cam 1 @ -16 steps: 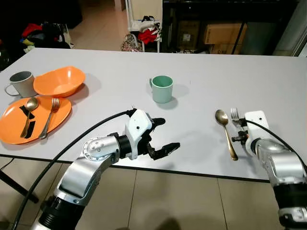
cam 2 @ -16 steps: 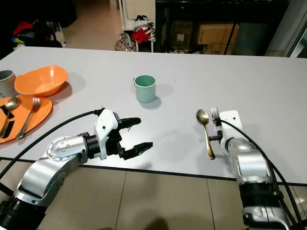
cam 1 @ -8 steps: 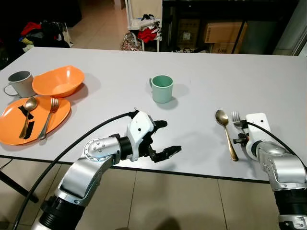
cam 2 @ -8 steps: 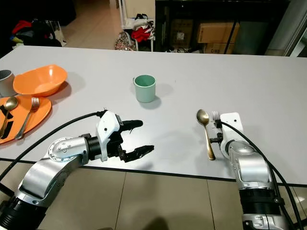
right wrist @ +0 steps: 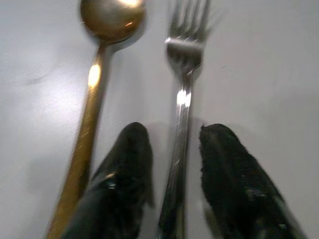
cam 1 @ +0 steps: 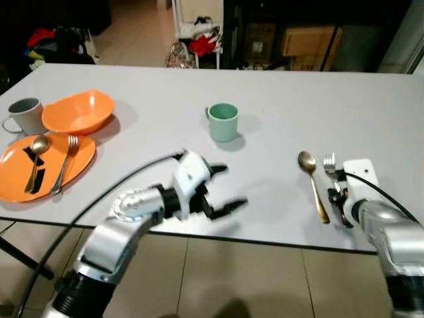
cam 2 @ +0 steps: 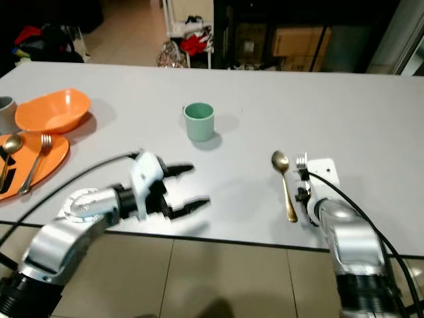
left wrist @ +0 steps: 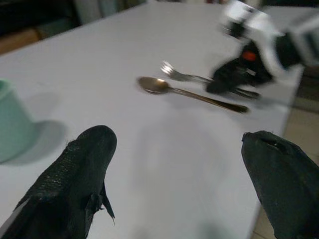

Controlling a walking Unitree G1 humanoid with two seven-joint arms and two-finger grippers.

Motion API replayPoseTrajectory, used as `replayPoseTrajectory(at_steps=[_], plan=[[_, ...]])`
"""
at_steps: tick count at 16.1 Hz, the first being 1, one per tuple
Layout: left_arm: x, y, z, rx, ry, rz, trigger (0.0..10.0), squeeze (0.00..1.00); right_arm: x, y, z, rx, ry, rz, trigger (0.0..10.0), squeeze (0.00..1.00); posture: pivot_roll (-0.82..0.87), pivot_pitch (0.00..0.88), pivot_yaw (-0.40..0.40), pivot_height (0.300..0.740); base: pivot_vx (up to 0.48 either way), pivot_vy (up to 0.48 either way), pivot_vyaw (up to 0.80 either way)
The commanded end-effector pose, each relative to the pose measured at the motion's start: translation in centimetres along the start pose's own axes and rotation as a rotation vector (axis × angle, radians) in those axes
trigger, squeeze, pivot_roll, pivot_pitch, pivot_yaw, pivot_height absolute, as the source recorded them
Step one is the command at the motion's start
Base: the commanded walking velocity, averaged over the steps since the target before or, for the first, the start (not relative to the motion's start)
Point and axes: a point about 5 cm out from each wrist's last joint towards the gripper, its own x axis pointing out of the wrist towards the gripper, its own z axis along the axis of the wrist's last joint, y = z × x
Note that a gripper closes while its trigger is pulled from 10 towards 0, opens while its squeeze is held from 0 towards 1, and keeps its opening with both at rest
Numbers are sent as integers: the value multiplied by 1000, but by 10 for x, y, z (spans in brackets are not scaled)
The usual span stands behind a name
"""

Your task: Setting the table

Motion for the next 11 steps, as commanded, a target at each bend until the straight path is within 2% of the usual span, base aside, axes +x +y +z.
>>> replayPoseTrajectory(at_steps=[1, 2, 3, 4, 5, 7, 9, 11], plan=[[-6, 6, 11, 9, -43, 52, 10000, 0, -11, -1, 13, 9, -52, -3, 10000, 1000, -9, 0, 69, 740, 0, 0, 0], [-16, 12, 20, -3, -85, 143, 10000, 0, -32, -2, 34, 15, -195, -45, 10000, 1000, -16, 0, 84, 740, 0, 0, 0], [-21, 16, 23, -8, -97, 196, 10000, 0, -43, 0, 43, 30, -283, -51, 10000, 1000, -16, 0, 84, 740, 0, 0, 0], [-25, 21, 26, -11, -112, 243, 10000, 0, -48, 5, 47, 20, -325, -31, 10000, 1000, -20, 0, 89, 740, 0, 0, 0], [-38, 31, 31, -18, -135, 385, 10000, 0, -65, 24, 53, 22, -433, 37, 10000, 1000, -22, 0, 95, 740, 0, 0, 800], [-46, 30, 25, -4, -95, 483, 10000, 0, -67, 41, 45, 66, -458, 69, 10000, 1000, -9, 0, 91, 740, 0, 0, 800], [-54, 35, 10, -30, -31, 668, 10000, 0, -67, 58, 41, 99, -487, 117, 10000, 1000, 8, 0, 72, 740, 0, 0, 800], [-58, 31, 1, -21, 0, 732, 10000, 0, -67, 65, 40, 70, -520, 121, 10000, 1000, 20, 0, 56, 740, 0, 0, 800]])
